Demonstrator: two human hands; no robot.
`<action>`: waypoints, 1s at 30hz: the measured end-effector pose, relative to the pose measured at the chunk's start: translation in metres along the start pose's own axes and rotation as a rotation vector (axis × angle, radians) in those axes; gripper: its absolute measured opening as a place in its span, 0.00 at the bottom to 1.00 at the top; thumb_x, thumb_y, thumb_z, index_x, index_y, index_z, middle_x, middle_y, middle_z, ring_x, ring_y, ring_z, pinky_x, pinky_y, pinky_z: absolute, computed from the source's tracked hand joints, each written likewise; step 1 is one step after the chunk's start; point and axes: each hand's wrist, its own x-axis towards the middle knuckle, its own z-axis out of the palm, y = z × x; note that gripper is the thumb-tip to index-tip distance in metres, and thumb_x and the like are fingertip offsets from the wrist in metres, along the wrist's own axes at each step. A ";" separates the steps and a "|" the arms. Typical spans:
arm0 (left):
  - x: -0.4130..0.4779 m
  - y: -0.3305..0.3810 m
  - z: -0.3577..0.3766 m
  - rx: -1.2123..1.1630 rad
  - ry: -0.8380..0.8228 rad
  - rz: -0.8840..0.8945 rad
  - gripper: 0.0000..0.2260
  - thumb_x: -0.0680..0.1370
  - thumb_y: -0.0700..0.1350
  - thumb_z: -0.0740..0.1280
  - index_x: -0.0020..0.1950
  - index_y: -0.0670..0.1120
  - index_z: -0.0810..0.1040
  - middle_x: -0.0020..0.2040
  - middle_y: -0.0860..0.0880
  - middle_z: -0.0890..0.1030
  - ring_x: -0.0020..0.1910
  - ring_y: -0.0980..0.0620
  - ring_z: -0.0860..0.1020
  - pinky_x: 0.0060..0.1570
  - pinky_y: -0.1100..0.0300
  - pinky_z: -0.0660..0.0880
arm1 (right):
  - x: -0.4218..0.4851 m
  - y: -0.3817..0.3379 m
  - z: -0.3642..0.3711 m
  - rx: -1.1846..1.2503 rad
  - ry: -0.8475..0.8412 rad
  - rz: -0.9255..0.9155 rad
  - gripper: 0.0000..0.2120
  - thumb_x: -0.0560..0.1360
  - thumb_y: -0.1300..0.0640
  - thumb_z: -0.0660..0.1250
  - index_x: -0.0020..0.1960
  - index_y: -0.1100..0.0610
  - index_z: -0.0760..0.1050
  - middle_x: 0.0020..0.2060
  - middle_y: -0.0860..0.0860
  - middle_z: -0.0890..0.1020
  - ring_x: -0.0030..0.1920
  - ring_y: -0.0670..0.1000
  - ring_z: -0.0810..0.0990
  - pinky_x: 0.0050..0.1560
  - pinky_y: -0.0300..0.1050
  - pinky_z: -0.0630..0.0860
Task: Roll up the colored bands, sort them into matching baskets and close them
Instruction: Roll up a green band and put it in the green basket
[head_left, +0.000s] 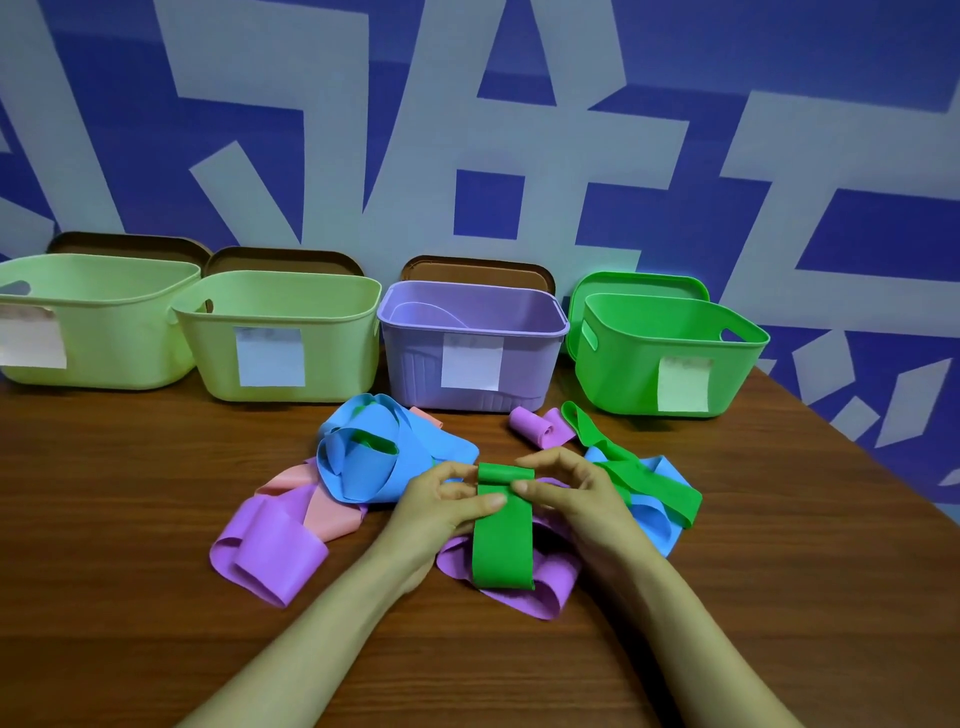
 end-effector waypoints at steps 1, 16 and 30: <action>0.000 0.001 0.000 0.003 0.000 0.004 0.15 0.71 0.30 0.71 0.55 0.39 0.75 0.43 0.43 0.84 0.41 0.50 0.84 0.40 0.62 0.80 | 0.001 0.000 0.000 -0.012 0.004 -0.007 0.10 0.69 0.73 0.70 0.45 0.60 0.79 0.42 0.59 0.83 0.40 0.54 0.82 0.44 0.44 0.81; 0.002 0.000 -0.002 -0.026 -0.002 0.033 0.07 0.74 0.37 0.69 0.50 0.39 0.76 0.47 0.41 0.84 0.43 0.49 0.83 0.44 0.60 0.80 | 0.002 0.001 0.000 -0.127 -0.017 -0.060 0.14 0.67 0.76 0.70 0.47 0.61 0.78 0.38 0.53 0.84 0.40 0.47 0.83 0.41 0.36 0.78; 0.001 -0.002 -0.003 0.012 -0.024 0.088 0.17 0.71 0.31 0.71 0.57 0.44 0.76 0.49 0.44 0.83 0.48 0.48 0.83 0.44 0.60 0.79 | 0.003 0.004 0.002 0.003 -0.032 0.003 0.02 0.74 0.65 0.67 0.46 0.62 0.77 0.39 0.54 0.82 0.39 0.48 0.81 0.41 0.39 0.77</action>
